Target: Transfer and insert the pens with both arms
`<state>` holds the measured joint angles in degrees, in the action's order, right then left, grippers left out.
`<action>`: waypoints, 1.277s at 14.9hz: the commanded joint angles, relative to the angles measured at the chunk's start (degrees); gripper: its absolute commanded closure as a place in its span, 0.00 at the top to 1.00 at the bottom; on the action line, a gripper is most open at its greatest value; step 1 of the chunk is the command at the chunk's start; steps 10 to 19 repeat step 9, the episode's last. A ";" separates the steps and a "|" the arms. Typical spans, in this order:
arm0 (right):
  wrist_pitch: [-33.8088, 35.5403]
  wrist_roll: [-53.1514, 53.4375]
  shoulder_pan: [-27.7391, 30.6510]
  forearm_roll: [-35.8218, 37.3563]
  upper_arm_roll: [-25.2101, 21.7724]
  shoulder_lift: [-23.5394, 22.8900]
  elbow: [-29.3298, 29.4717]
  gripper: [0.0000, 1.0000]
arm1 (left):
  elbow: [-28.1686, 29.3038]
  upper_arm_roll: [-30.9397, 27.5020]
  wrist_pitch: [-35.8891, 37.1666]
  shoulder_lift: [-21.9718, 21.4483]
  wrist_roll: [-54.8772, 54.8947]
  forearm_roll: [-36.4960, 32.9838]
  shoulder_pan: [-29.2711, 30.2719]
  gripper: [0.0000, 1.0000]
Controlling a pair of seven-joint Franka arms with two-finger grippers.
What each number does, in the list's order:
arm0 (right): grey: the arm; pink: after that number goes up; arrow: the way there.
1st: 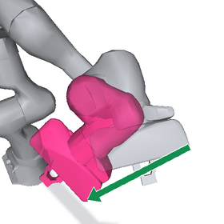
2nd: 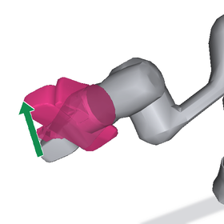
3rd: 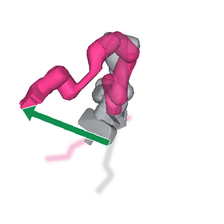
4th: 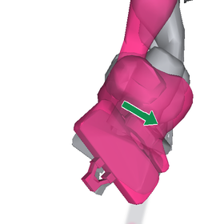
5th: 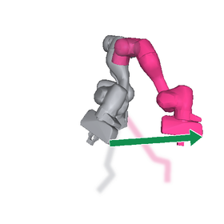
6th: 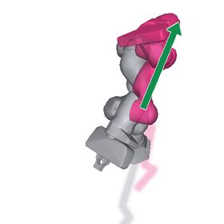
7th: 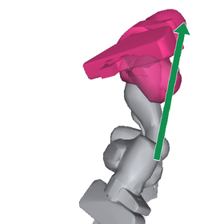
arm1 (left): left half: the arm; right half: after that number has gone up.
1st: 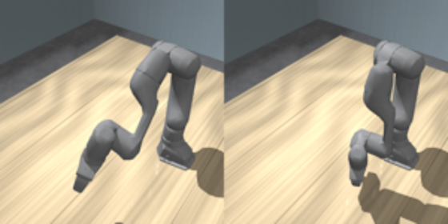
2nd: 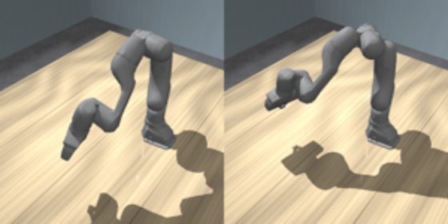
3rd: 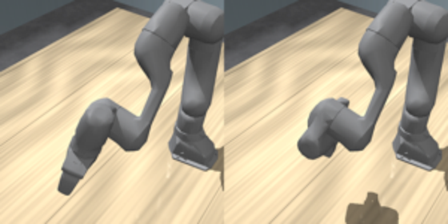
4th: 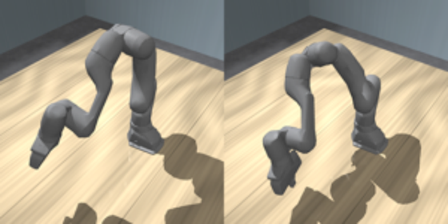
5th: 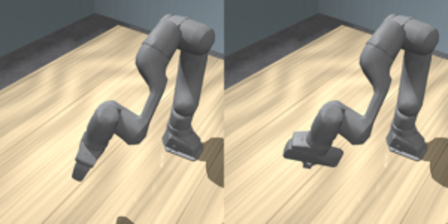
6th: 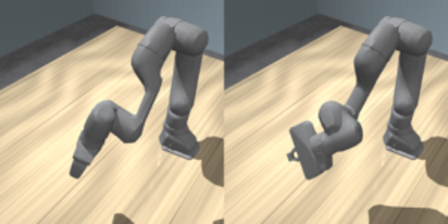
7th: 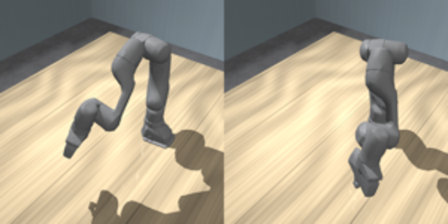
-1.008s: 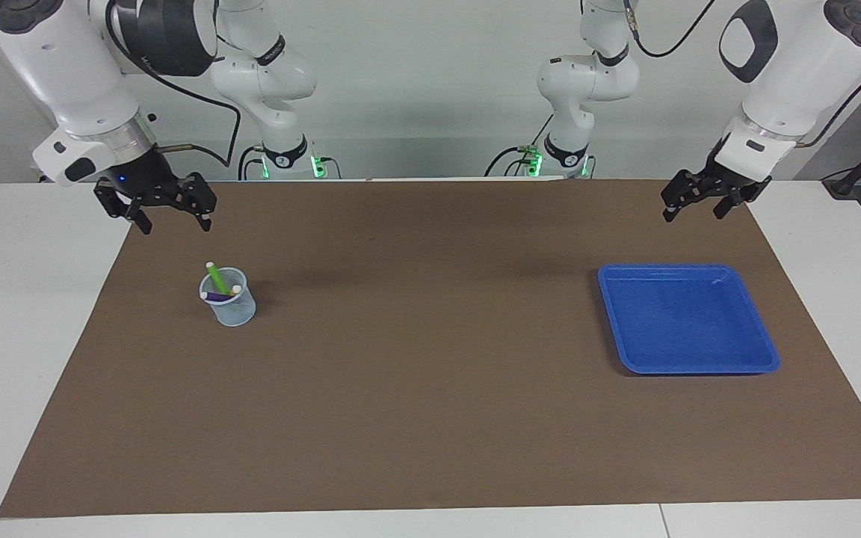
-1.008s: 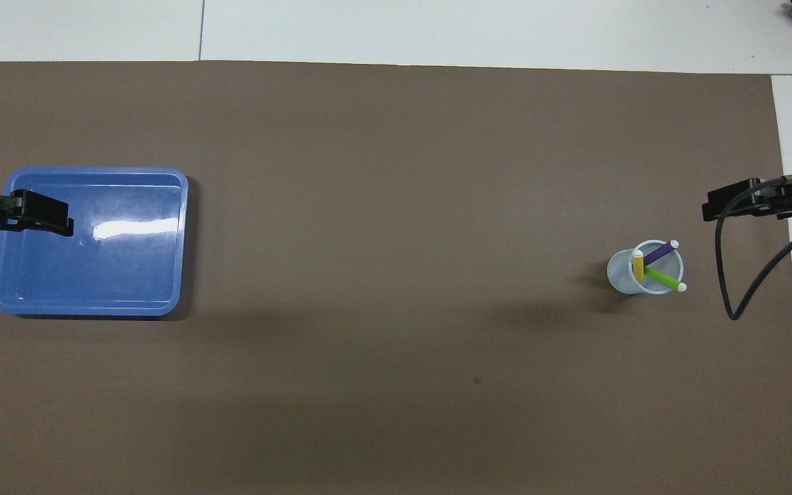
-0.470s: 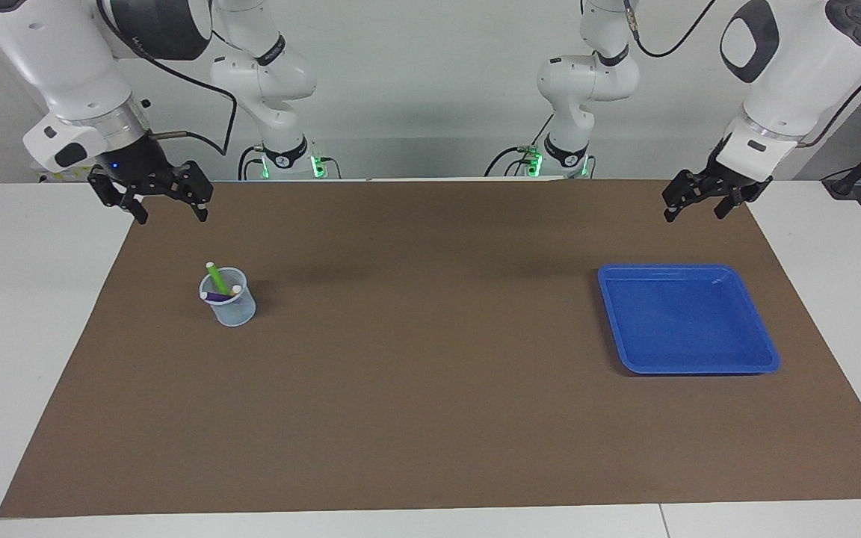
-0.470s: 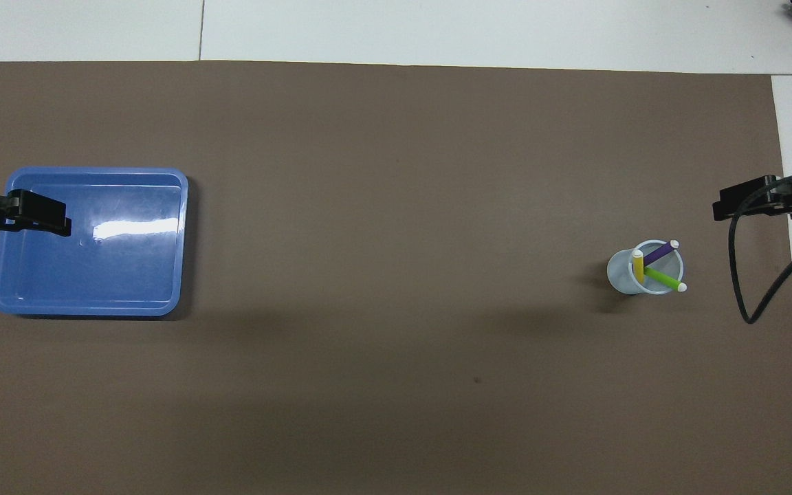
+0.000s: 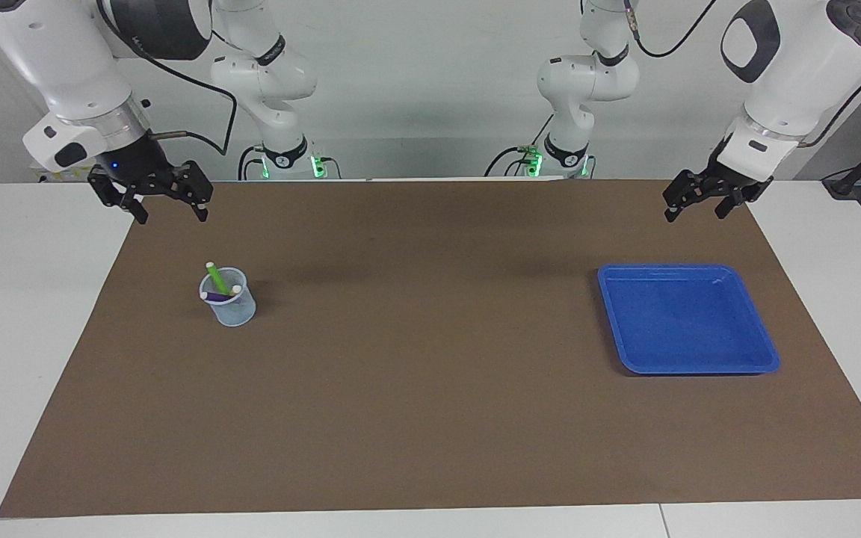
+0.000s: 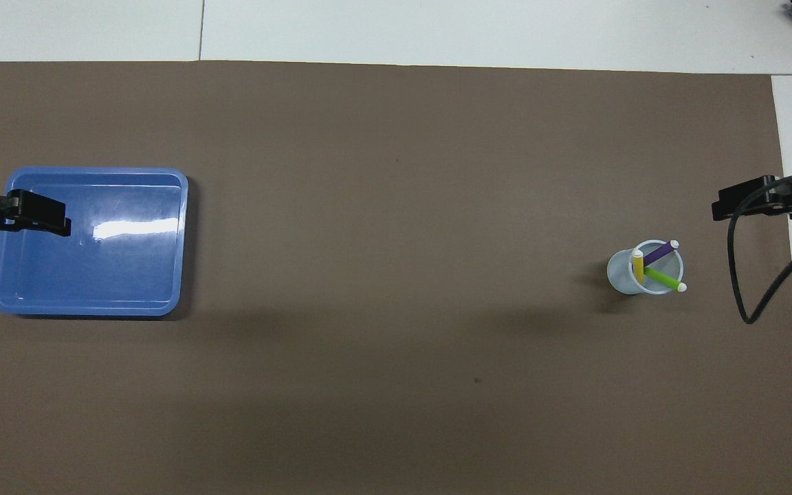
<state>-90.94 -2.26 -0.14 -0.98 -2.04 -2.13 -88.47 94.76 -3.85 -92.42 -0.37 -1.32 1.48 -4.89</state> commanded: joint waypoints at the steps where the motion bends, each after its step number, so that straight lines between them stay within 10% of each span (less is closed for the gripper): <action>1: 0.85 1.12 -0.65 0.10 -0.51 -0.68 1.29 1.00 | 0.34 -0.54 0.49 -0.77 0.36 -0.33 -0.64 1.00; 19: 0.76 1.03 -0.56 -0.43 -0.59 -0.68 1.29 1.00 | 0.34 -0.54 0.49 -0.77 0.27 -0.33 -0.64 1.00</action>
